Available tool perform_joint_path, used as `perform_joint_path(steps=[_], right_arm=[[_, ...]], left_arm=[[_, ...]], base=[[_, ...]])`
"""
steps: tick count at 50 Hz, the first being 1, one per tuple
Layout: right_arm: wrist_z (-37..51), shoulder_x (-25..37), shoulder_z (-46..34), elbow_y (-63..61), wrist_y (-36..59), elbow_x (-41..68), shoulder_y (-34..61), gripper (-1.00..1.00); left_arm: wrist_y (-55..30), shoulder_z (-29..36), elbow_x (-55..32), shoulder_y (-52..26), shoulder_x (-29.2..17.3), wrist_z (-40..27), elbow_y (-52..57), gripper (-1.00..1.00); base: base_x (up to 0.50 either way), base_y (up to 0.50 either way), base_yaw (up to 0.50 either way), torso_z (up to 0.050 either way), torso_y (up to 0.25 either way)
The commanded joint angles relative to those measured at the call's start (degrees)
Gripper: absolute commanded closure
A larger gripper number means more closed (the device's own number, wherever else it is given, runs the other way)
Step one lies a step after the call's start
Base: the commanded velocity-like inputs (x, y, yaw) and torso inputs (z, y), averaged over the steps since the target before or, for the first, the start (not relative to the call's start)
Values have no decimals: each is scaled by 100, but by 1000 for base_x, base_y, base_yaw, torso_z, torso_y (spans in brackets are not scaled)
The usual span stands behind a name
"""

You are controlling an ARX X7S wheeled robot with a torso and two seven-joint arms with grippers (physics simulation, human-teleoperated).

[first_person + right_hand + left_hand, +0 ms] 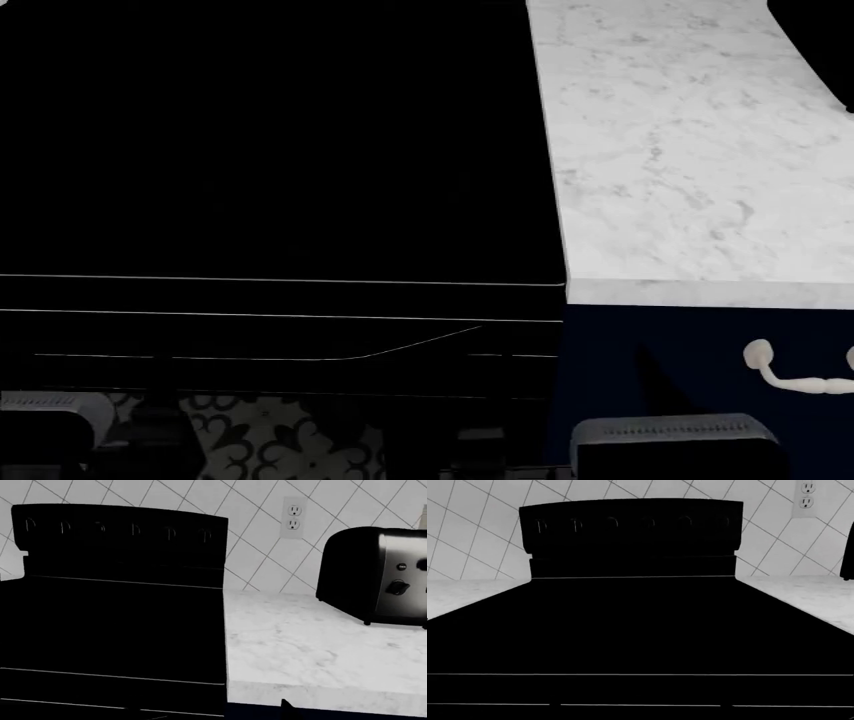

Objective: Press the start button on the microwave

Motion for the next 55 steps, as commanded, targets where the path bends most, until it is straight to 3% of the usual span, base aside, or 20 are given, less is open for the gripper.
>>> perform_joint_path(steps=[1,8,14,23,44,55], right_arm=[[21,217,66,-583,1534,138,1241,-100],[-122,277,145,-521,2296,361,2321,-100],[-128,285,229,-490,2425,430,2714,-100],[-130,261,318,-588,2652,575,2901,-100],[-139,163,259,-583,2408,751,2840,-100],[-167,107,317,-765,2523,974,2834,-100]], left_arm=[[-1615,16,-249,-1398,-122,-47,460,-100],[-2105,-49,-325,-2465,-144,-58,45,-100],[-2179,-92,-358,-3061,-235,-14,-250,-100],[-2310,-192,-437,-3150,-278,-44,-185,-100],[-2259,-315,-591,-2814,-317,-97,-68,-100],[-2280,-324,-662,-2721,-341,-121,7,-100]], base=[[0,0,0,0,0],[0,0,0,0,0],[0,0,0,0,0],[0,0,0,0,0],[201,452,0,0,0],[427,-48,0,0,0]])
